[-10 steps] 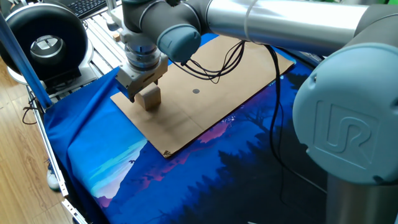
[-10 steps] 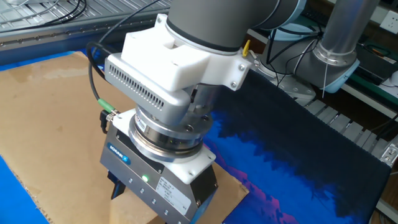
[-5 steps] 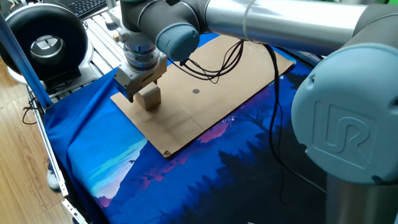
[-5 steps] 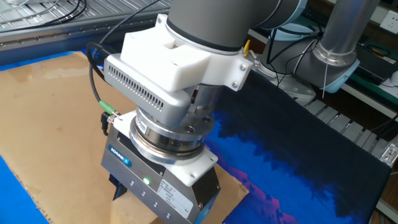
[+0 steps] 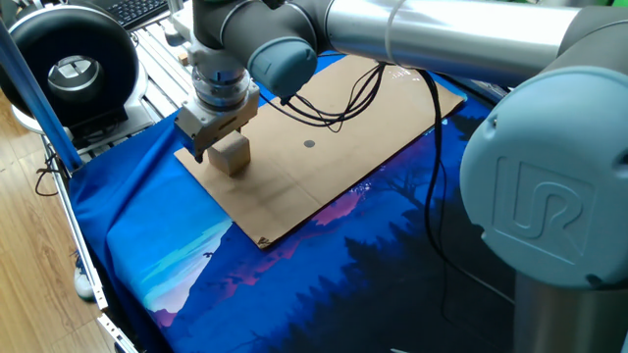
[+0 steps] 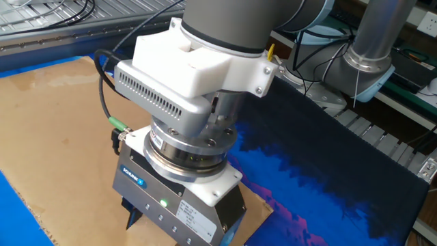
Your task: Grab the block and place it at the designated location
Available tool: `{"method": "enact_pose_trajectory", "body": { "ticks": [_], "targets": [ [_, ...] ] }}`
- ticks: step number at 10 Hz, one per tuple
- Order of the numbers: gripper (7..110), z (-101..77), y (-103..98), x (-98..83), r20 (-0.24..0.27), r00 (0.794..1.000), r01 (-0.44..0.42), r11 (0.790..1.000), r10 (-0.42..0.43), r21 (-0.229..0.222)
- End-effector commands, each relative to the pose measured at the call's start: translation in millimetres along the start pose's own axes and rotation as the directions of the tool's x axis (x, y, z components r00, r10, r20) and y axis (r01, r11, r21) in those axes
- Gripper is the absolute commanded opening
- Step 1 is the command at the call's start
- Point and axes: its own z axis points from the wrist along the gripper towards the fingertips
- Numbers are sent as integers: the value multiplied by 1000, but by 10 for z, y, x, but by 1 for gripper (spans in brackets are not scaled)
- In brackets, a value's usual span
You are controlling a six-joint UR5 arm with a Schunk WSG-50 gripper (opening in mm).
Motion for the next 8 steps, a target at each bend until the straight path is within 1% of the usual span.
{"method": "enact_pose_trajectory", "body": {
  "ticks": [1,2,3,4,5,8],
  "targets": [
    [22,-13,65,-64,26,999,41,999,-40,-36],
    [22,-13,64,-90,38,997,72,997,-71,-34],
    [88,-13,57,-85,36,996,81,996,-80,-31],
    [88,-11,28,-73,30,996,81,996,-81,-20],
    [107,-10,24,-72,30,996,80,997,-80,-19],
    [107,20,32,-66,29,995,92,996,-91,-23]
  ]
}}
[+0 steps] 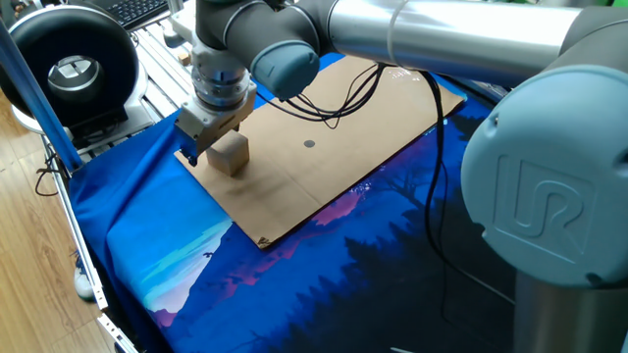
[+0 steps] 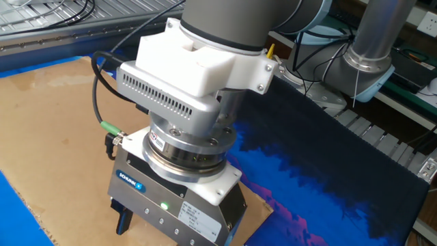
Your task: Grab the block and place it at the designated location
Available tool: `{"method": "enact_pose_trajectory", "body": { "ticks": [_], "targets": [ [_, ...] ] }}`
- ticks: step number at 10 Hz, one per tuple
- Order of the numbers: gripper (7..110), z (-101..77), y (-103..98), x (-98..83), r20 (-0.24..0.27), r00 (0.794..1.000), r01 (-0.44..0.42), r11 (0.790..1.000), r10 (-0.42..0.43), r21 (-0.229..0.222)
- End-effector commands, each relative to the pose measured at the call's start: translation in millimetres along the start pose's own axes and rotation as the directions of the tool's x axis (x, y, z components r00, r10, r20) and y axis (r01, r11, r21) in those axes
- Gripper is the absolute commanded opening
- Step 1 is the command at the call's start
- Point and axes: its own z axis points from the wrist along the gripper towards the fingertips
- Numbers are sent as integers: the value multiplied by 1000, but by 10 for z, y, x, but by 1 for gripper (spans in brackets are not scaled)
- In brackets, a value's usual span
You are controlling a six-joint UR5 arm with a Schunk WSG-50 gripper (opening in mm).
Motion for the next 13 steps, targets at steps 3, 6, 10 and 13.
{"method": "enact_pose_trajectory", "body": {
  "ticks": [3,6,10,13],
  "targets": [
    [88,56,32,-17,10,1000,20,1000,-20,-22],
    [88,71,-74,17,-5,999,51,999,-51,19],
    [7,67,-123,65,-25,999,27,999,-26,39],
    [7,65,-150,62,-24,999,48,998,-47,48]
  ]
}}
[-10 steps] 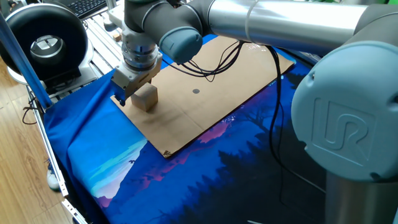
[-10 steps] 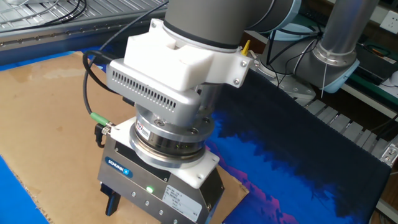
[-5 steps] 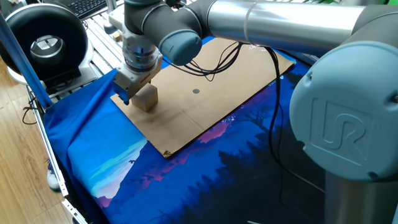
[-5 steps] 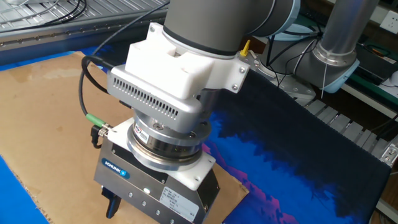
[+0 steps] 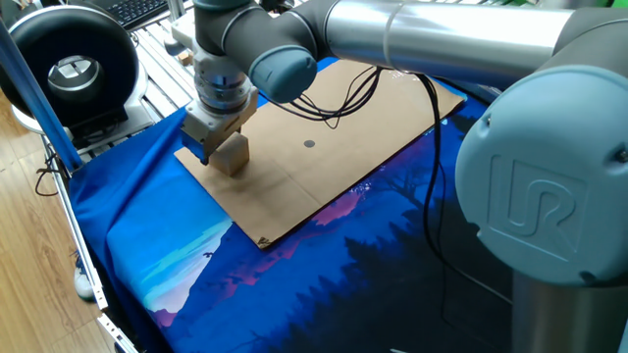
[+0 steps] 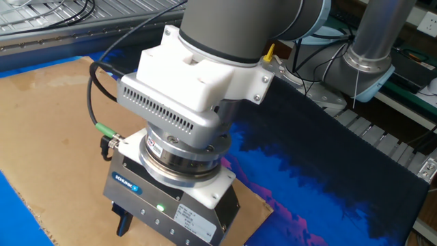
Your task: Grab the block and place it at the designated location
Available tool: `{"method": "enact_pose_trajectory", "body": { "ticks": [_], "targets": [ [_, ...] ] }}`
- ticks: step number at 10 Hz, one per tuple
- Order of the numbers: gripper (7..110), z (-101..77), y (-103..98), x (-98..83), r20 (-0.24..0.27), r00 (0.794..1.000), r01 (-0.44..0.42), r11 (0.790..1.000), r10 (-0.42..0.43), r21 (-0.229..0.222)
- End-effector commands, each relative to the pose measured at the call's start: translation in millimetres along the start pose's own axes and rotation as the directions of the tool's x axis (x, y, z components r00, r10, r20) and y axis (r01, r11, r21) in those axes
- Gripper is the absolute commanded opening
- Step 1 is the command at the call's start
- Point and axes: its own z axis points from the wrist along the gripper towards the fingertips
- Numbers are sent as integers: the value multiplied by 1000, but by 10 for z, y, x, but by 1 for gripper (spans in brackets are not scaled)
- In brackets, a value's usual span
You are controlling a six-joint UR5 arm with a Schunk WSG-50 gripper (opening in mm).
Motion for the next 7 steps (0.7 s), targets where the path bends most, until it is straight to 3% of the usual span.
{"method": "enact_pose_trajectory", "body": {
  "ticks": [1,7],
  "targets": [
    [7,-13,-141,-2,-1,1000,27,998,-27,48],
    [7,-27,-272,6,-4,999,32,996,-31,83]
  ]
}}
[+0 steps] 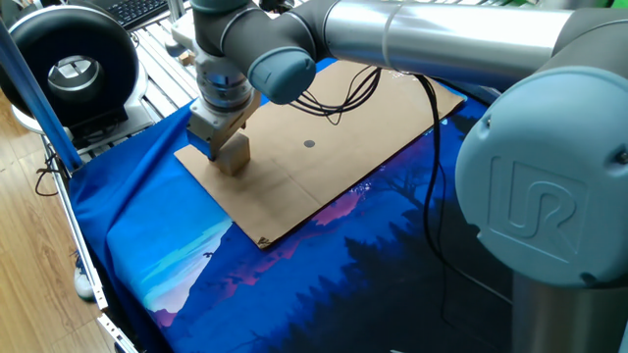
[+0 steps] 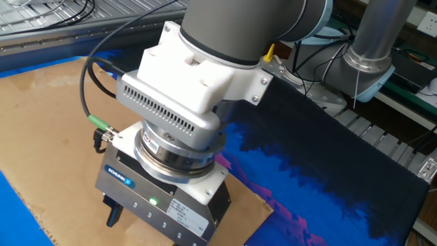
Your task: Grab the block and place it at the designated location
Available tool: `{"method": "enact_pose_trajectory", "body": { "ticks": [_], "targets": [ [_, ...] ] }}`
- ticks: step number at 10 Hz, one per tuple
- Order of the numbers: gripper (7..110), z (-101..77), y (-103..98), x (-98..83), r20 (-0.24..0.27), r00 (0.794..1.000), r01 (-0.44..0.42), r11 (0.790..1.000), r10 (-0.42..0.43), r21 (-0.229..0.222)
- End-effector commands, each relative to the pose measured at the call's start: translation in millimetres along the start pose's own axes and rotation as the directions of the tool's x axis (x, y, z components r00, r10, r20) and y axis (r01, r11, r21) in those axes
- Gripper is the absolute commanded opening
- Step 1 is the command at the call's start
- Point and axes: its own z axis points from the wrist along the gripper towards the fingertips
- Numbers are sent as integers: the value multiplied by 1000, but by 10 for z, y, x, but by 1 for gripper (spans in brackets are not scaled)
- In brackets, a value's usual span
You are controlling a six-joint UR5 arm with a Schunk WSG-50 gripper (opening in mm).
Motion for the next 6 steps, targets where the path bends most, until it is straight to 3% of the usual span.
{"method": "enact_pose_trajectory", "body": {
  "ticks": [1,3,4,6],
  "targets": [
    [7,1,-115,-25,11,1000,-24,999,23,34],
    [7,24,-188,-53,29,995,-94,994,92,63],
    [7,26,-107,-66,32,982,-185,982,184,28],
    [7,-17,-6,70,-32,946,-321,947,321,1]
  ]
}}
